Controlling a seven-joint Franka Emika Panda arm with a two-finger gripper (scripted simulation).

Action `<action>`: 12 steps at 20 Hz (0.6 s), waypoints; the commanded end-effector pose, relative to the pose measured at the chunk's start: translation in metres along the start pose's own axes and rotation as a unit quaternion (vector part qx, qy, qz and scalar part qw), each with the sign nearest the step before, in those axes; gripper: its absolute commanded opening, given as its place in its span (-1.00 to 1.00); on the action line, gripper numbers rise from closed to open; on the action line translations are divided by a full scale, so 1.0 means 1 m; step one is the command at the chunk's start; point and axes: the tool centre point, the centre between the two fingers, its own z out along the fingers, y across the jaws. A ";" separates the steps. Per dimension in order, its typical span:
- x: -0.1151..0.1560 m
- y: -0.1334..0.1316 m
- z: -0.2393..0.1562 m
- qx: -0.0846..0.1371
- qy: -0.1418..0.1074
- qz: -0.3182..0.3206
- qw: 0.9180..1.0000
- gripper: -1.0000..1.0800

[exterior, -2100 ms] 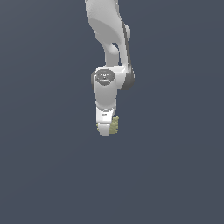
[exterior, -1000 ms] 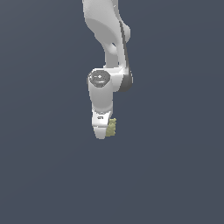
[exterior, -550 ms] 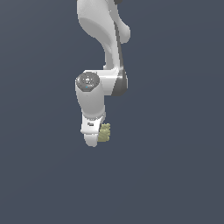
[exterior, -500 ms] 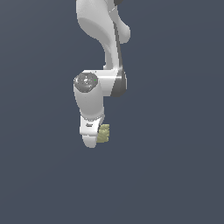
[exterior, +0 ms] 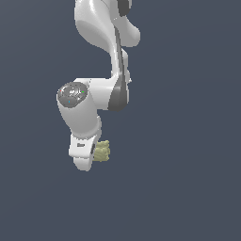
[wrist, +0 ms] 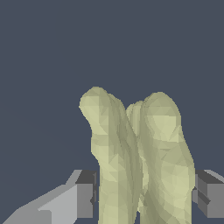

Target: Pick up the object and move it to a goal position.

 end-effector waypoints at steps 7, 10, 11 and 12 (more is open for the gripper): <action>-0.016 0.029 -0.011 0.000 0.000 0.000 1.000 -1.00; -0.019 0.034 -0.013 0.000 0.000 0.000 1.000 -1.00; -0.019 0.036 -0.013 0.000 0.000 0.000 1.000 -1.00; -0.020 0.037 -0.014 0.000 0.000 0.000 1.000 -1.00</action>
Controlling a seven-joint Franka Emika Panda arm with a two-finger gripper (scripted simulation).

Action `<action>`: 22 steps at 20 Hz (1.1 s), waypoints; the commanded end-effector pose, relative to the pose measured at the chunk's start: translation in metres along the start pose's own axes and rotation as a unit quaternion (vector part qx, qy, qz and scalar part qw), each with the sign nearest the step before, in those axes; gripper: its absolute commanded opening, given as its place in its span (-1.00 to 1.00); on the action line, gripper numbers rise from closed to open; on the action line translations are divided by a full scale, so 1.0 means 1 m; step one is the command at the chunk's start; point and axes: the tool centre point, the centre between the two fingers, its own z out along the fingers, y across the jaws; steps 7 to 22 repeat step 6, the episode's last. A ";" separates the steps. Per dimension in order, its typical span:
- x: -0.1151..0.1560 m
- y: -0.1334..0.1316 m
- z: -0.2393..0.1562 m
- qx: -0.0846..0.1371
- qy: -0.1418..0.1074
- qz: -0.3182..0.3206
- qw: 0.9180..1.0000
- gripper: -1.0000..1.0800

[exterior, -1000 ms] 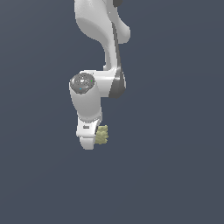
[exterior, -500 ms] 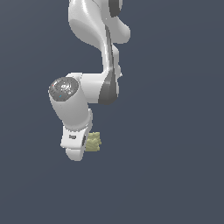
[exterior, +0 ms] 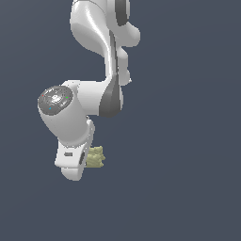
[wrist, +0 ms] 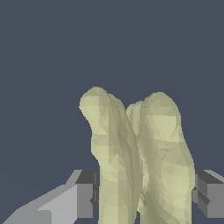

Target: Pick up the object and move it to a goal position.

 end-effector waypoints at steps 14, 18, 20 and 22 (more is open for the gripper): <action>-0.003 0.006 -0.003 0.000 0.000 0.000 1.000 -1.00; -0.003 0.006 -0.003 0.000 0.000 0.000 1.000 -1.00; -0.003 0.006 -0.003 0.000 0.000 0.000 1.000 -1.00; -0.003 0.006 -0.003 0.000 0.000 0.000 1.000 -1.00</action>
